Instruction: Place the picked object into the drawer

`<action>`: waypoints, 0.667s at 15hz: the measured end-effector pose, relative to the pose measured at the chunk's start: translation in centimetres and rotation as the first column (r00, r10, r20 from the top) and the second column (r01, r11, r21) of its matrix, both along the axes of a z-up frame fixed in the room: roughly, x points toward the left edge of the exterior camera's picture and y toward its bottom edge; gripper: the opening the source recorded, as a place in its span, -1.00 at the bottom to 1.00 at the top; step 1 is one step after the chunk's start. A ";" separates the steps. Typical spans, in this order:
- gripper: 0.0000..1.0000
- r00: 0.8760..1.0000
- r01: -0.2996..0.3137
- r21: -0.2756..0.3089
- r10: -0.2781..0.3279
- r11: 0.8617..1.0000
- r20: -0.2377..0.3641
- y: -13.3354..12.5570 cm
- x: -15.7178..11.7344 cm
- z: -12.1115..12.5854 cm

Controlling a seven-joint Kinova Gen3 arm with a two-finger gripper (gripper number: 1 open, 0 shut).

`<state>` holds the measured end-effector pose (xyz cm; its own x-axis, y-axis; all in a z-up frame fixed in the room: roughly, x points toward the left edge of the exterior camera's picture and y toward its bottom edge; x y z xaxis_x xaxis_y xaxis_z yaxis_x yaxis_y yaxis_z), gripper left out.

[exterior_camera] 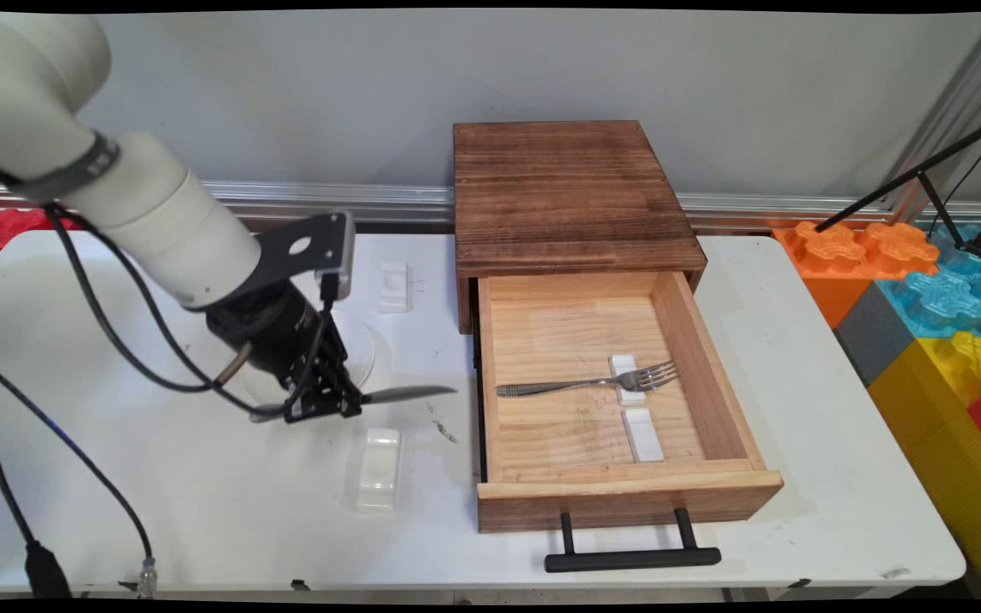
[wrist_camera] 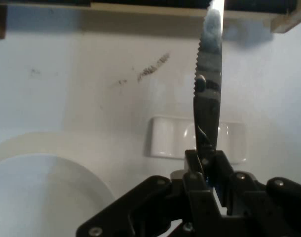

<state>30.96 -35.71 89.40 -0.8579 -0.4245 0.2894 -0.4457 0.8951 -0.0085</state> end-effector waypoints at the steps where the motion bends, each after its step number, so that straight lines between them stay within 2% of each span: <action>1: -1.00 1.000 -0.004 -0.006 0.004 1.000 0.001 -0.2 -0.4 0.9; 5: -1.00 1.000 -0.014 -0.027 0.014 1.000 -0.006 -1.1 -2.2 3.1; 10: -1.00 0.999 -0.001 -0.046 -0.001 0.999 -0.046 -2.8 -5.3 4.2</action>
